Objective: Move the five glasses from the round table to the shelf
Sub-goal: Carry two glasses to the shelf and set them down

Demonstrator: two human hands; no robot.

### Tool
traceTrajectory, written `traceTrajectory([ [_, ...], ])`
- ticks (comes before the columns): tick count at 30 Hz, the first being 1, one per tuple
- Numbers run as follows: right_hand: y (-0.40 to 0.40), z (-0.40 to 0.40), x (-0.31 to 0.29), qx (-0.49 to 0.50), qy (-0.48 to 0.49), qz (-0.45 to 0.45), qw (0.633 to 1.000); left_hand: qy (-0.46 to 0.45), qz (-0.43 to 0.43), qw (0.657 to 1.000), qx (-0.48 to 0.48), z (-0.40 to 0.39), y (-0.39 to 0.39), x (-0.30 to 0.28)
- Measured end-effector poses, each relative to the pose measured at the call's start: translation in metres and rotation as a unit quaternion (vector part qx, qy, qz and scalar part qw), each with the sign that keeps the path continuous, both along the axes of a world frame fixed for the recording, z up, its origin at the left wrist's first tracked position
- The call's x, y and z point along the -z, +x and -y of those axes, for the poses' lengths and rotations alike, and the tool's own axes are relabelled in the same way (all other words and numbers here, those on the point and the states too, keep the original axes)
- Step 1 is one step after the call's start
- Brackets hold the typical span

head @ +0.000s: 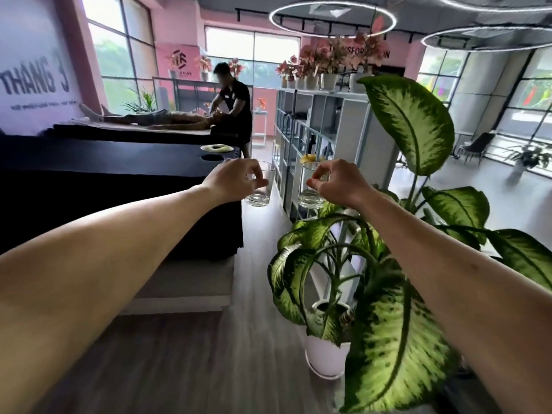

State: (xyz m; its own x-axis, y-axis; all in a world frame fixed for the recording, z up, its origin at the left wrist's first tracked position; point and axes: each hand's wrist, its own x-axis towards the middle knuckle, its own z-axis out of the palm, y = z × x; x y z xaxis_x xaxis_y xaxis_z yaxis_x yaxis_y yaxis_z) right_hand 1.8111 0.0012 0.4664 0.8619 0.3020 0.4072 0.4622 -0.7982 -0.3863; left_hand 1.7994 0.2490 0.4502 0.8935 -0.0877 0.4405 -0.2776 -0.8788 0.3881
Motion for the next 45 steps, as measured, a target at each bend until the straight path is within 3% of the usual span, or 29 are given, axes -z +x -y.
traceTrajectory([
  [9, 0.128, -0.034, -0.004, -0.069, -0.01, -0.003, 0.998, -0.04, -0.005, 0.994, -0.1, -0.035, 0.089, 0.003],
  [18, 0.246, -0.126, 0.017, -0.129, -0.009, -0.007, 0.992, -0.047, -0.02, 0.986, -0.157, -0.121, 0.181, 0.023],
  [28, 0.385, -0.282, 0.007, -0.189, 0.035, 0.023, 0.981, -0.043, -0.019, 0.981, -0.186, -0.259, 0.298, -0.001],
  [36, 0.468, -0.421, 0.014, -0.246, 0.026, 0.017, 0.969, -0.009, -0.018, 0.973, -0.231, -0.378, 0.343, -0.006],
  [45, 0.559, -0.607, 0.028, -0.338, 0.011, -0.003, 0.941, -0.041, -0.017, 0.934, -0.355, -0.528, 0.389, 0.016],
])
